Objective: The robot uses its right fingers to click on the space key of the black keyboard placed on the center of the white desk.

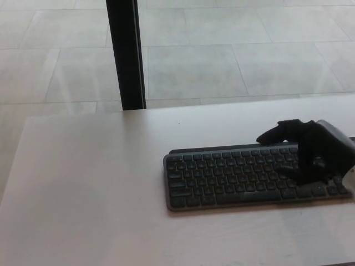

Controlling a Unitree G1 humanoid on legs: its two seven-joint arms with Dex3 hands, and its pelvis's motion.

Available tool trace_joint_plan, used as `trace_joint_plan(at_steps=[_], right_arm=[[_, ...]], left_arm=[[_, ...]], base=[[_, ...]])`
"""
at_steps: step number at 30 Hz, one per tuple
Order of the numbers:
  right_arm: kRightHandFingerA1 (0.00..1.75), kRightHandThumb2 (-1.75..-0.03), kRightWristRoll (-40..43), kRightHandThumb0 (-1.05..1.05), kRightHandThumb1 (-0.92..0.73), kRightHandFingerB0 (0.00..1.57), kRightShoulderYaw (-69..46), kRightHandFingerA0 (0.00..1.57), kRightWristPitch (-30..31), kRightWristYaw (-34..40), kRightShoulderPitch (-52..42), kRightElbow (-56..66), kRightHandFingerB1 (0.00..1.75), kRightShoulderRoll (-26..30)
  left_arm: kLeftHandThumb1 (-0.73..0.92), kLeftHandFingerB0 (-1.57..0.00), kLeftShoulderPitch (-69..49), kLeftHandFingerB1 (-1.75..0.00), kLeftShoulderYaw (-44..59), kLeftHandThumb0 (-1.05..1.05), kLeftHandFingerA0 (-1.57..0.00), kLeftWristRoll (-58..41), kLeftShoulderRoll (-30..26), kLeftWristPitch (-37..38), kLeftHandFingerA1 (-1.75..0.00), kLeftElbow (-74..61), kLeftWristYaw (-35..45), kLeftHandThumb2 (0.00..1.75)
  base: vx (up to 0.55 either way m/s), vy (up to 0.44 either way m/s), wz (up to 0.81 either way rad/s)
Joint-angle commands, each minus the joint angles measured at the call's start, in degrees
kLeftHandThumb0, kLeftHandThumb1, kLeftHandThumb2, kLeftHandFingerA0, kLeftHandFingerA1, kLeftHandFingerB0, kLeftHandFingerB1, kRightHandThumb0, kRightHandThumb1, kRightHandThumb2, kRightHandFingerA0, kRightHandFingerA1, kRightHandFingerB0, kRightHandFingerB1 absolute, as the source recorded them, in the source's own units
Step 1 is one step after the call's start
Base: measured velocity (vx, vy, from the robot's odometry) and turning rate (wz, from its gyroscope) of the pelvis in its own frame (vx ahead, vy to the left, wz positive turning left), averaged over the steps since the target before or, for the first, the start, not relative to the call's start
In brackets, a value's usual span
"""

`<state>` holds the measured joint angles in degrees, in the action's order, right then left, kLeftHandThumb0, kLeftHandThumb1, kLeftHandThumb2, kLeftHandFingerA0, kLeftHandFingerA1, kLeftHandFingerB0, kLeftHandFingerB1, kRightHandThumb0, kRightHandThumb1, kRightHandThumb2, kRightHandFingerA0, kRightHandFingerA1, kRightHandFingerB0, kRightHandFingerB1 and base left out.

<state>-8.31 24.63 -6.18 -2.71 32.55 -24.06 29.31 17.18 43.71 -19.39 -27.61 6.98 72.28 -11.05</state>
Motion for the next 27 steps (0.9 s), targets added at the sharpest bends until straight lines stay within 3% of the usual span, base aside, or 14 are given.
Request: trace_joint_plan(at_steps=[1,2,3,4,12,13,14,15,27], right_arm=[[1.74,-0.73,-17.3,-0.16,-0.52,0.67,7.7,0.86,-9.9,1.1,2.1,-4.4,0.42,3.5],[1.74,-0.74,-18.7,-0.18,-0.52,0.69,8.8,0.85,-9.1,1.5,2.4,-4.8,0.42,3.4],[1.73,-0.74,-19.3,-0.19,-0.53,0.68,9.3,0.85,-8.7,1.5,2.6,-5.1,0.42,3.3],[1.73,-0.77,-20.5,-0.18,-0.51,0.69,10.3,0.85,-9.7,2.3,3.1,-6.2,0.44,3.3],[1.73,-0.79,-26.2,-0.2,-0.55,0.66,15.7,0.8,-11.5,3.4,4.5,-8.8,0.42,3.7],[1.67,-0.71,-26.9,-0.21,-0.56,0.65,16.4,0.8,-11.3,3.5,4.5,-9.0,0.42,3.6],[1.67,-0.71,-26.9,-0.21,-0.56,0.65,16.6,0.8,-11.2,3.6,4.4,-9.0,0.42,3.6],[1.66,-0.71,-27.8,-0.21,-0.58,0.65,17.4,0.79,-11.1,3.8,4.2,-9.3,0.42,3.4],[1.66,-0.67,-30.7,-0.21,-0.6,0.64,18.7,0.81,-11.6,5.4,5.3,-10.5,0.44,3.1]], left_arm=[[0.48,-0.75,-0.2,-0.59,-0.2,-0.44,-0.84,-1.2,-1.9,1.7,-0.84,0.1,1.0,0.54],[0.47,-0.76,-0.2,-0.6,-0.1,-0.43,-0.85,-1.3,-1.9,2.0,-0.82,0.1,1.1,0.54],[0.38,-0.69,-0.1,-0.7,-0.2,-0.45,-0.82,-1.2,-1.9,1.8,-0.86,0.1,1.0,0.83],[0.47,-0.74,0.2,-0.6,0.5,-0.41,-0.85,-2.1,-1.9,1.4,-0.87,0.2,1.1,0.54],[0.49,-0.77,0.0,-0.59,-0.9,-0.45,-0.85,-0.6,-2.1,1.5,-0.87,0.0,0.3,0.55],[0.38,-0.71,0.0,-0.7,-0.9,-0.47,-0.81,-0.6,-2.1,1.7,-0.87,0.1,0.4,0.83],[0.38,-0.71,0.0,-0.7,-0.8,-0.47,-0.81,-0.7,-2.1,1.8,-0.87,0.1,0.5,0.83],[0.48,-0.75,0.0,-0.6,-0.7,-0.44,-0.83,-0.9,-2.0,1.9,-0.85,0.2,0.7,0.54],[0.48,-0.73,1.0,-0.6,0.1,-0.42,-0.82,-2.0,-2.0,1.5,-0.85,0.2,0.7,0.54]], base=[[0.0,0.0,0.0],[0.0,0.0,0.0],[0.0,0.0,0.0],[0.0,0.0,0.0],[0.0,0.0,0.0],[0.0,0.0,0.0],[0.0,0.0,0.0],[0.0,0.0,0.0],[0.0,0.0,0.0]])
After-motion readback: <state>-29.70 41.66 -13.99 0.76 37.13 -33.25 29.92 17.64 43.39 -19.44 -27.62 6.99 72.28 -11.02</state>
